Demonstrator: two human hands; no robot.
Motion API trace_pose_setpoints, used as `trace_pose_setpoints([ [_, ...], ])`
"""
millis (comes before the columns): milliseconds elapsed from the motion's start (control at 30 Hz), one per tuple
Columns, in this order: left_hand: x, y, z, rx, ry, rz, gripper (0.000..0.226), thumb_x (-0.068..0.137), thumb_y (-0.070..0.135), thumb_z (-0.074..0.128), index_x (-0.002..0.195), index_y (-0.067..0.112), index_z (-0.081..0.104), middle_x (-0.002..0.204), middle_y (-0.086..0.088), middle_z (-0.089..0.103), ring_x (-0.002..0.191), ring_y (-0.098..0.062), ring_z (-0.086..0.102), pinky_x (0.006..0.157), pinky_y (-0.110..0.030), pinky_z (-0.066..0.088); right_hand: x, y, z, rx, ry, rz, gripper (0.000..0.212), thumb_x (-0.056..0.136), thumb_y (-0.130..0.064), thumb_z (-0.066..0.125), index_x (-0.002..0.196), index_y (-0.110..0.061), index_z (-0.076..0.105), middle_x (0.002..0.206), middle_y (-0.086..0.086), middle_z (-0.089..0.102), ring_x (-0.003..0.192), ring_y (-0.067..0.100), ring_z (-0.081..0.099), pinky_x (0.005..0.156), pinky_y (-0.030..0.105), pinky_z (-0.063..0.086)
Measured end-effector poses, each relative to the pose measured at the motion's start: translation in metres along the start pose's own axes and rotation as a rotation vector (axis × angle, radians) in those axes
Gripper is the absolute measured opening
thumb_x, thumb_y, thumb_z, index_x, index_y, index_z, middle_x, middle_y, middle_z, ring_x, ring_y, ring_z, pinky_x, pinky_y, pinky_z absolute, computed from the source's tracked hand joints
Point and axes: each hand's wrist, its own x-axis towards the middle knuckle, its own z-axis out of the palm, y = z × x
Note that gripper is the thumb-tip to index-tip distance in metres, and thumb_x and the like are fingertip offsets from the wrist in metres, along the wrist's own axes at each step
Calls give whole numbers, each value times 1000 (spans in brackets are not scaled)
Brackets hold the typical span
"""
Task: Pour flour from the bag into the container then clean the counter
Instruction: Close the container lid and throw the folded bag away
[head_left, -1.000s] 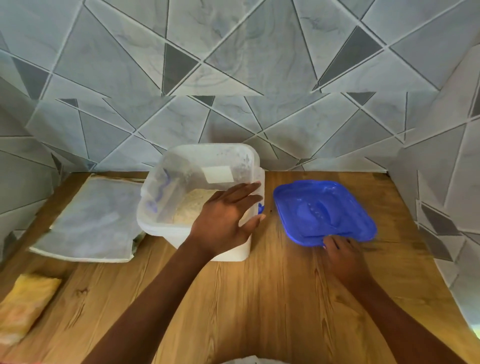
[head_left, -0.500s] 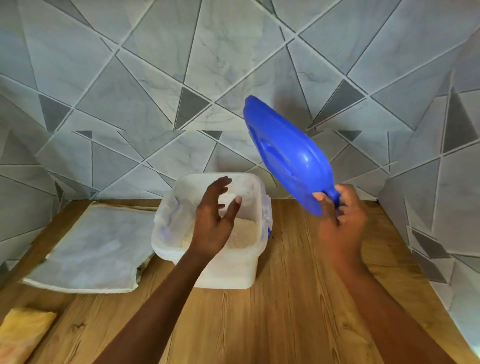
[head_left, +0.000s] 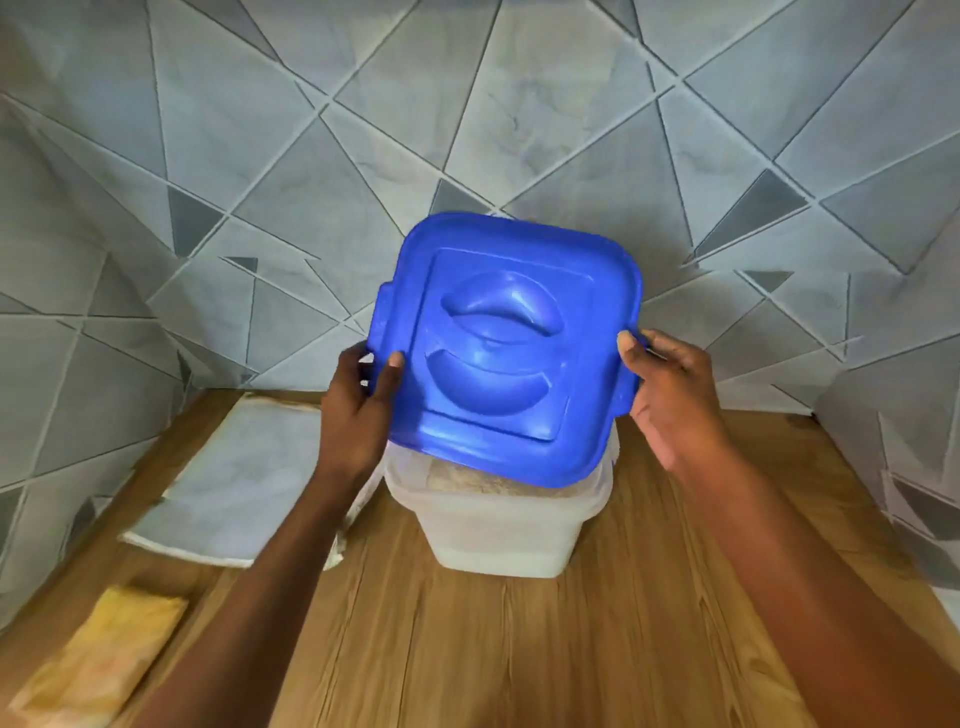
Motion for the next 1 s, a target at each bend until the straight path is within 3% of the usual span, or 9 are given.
trace_pose_setpoints([
  [67,-8,-4,-6,172,-39,-71,44,97,51,58,118,12,60,98,-3,65,88,-19,61,73,-30,43,7,11,-1,-205,49,31,51,89,-37,73,79,9,52,79,8,54,77,18,49,71,37,44],
  [167,-21,-14,-5,508,-100,-130,56,96,59,50,95,4,60,93,-8,64,91,-32,60,74,-35,41,14,33,0,-581,144,118,54,96,-44,63,60,-13,37,58,-3,39,57,16,36,56,30,28],
  [267,-37,-15,3,662,-89,-139,59,95,62,48,104,5,58,114,-13,57,107,-39,58,85,-45,49,15,48,-1,-773,203,223,55,85,-63,62,67,-12,50,69,6,61,68,27,59,63,39,44],
  [333,-43,-16,9,676,-69,-122,61,95,62,49,110,4,56,120,-14,51,112,-39,56,88,-48,49,15,55,-1,-812,222,221,65,75,-74,58,73,-10,56,79,10,69,75,31,66,71,46,53],
  [467,-40,-19,14,663,-59,-109,65,93,62,52,112,0,54,119,-17,49,110,-42,56,89,-50,52,17,59,4,-856,246,163,67,70,-79,56,78,-12,58,87,9,68,82,32,66,77,50,56],
  [567,-35,-22,14,661,-74,-111,66,93,61,52,113,-1,54,118,-19,49,108,-42,57,89,-50,52,14,62,6,-886,258,139,55,77,-67,65,101,-18,55,109,7,57,98,30,61,89,50,53],
  [733,-28,-29,16,676,-108,-108,64,95,59,51,117,-2,53,121,-19,50,113,-38,53,94,-47,48,16,68,7,-908,254,183,48,86,-56,68,109,-18,51,113,6,45,100,27,55,84,41,50],
  [900,-21,-36,17,726,-156,-90,66,96,59,46,128,2,50,129,-17,46,121,-37,47,99,-47,44,22,67,6,-951,255,280,66,81,-68,66,121,-19,47,115,2,41,102,23,48,88,41,45],
  [1000,-18,-43,21,514,-281,-78,68,102,55,38,154,13,28,158,-7,29,144,-32,34,116,-49,36,29,70,-3,-805,253,439,95,64,-85,68,124,-12,55,115,-2,59,103,22,61,85,40,53],
])
